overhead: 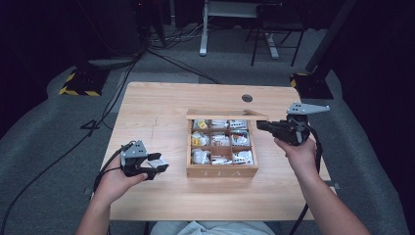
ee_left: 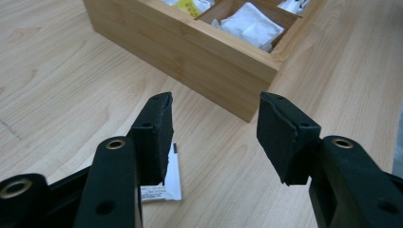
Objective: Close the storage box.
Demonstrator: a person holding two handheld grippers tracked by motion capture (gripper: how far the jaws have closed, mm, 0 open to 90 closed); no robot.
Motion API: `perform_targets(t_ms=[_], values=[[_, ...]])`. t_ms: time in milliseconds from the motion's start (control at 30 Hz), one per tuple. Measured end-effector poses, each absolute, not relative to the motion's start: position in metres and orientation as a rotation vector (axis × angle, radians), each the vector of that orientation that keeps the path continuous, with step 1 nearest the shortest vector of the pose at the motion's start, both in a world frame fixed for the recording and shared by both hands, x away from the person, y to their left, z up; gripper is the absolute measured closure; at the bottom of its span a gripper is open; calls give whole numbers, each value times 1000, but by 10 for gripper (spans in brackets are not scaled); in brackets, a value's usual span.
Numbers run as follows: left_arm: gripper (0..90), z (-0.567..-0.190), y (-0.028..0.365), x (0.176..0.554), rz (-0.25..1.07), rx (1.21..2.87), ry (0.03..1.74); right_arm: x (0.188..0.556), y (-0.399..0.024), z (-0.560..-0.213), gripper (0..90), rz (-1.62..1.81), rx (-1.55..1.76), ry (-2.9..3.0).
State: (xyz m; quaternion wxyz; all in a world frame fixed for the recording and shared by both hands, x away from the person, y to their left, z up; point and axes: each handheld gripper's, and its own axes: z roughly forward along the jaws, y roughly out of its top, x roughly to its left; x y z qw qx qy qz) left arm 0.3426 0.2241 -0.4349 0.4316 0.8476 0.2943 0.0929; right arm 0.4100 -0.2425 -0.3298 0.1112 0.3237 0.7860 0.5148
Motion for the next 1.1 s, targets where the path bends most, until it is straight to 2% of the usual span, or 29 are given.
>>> perform_targets(t_ms=[500, 1100], values=[[427, -478, 207, 315, 133, 2182, 702, 407, -244, -333, 899, 1514, 946, 2332], [405, -494, 200, 312, 143, 2225, 714, 405, -244, -334, 899, 1489, 946, 2353]])
